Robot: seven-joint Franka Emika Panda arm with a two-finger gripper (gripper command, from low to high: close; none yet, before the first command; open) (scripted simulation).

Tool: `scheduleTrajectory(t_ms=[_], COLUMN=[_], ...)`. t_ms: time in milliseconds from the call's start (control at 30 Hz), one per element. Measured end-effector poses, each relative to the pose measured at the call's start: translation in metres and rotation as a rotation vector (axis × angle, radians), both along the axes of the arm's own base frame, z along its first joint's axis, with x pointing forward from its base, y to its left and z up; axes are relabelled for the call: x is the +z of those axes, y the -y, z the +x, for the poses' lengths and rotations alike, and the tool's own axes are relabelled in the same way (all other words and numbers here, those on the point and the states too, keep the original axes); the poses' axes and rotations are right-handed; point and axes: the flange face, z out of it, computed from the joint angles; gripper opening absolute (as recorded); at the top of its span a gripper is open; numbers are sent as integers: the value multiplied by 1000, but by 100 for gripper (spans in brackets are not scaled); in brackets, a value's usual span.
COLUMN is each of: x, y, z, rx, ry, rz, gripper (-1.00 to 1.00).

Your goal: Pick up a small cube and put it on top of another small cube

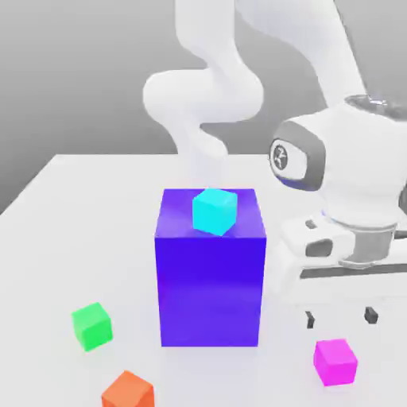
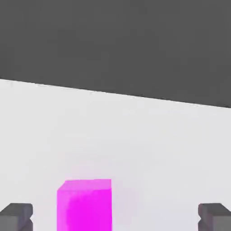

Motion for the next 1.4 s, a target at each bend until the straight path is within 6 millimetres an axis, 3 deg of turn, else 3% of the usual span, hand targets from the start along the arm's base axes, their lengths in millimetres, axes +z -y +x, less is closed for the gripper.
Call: scheduleTrajectory(t_ms=[133, 167, 367, 433, 567, 867, 967, 1067, 1167, 1267, 1333, 1400], x=[-53, -63, -68, -55, -8, 97, 98, 88, 77, 68, 60, 43], y=[-3, -3, -3, -4, -3, 22, 94, 193, 288, 366, 397, 397], z=[-4, -4, -5, -4, -3, 65, 73, 60, 24, -29, -65, -76], rx=[2, 2, 3, 2, 1, -77, -292, -598, -933, -1268, -1455, -1502], ry=[-13, -14, -13, -13, -9, 251, 242, 198, 142, 85, 41, 4], rz=[3, 2, 2, 4, 5, 111, 88, 54, 29, 15, 14, 13], gripper=[0, -100, -100, -100, -100, -100, -100, -100, -100, -100, -100, -100])
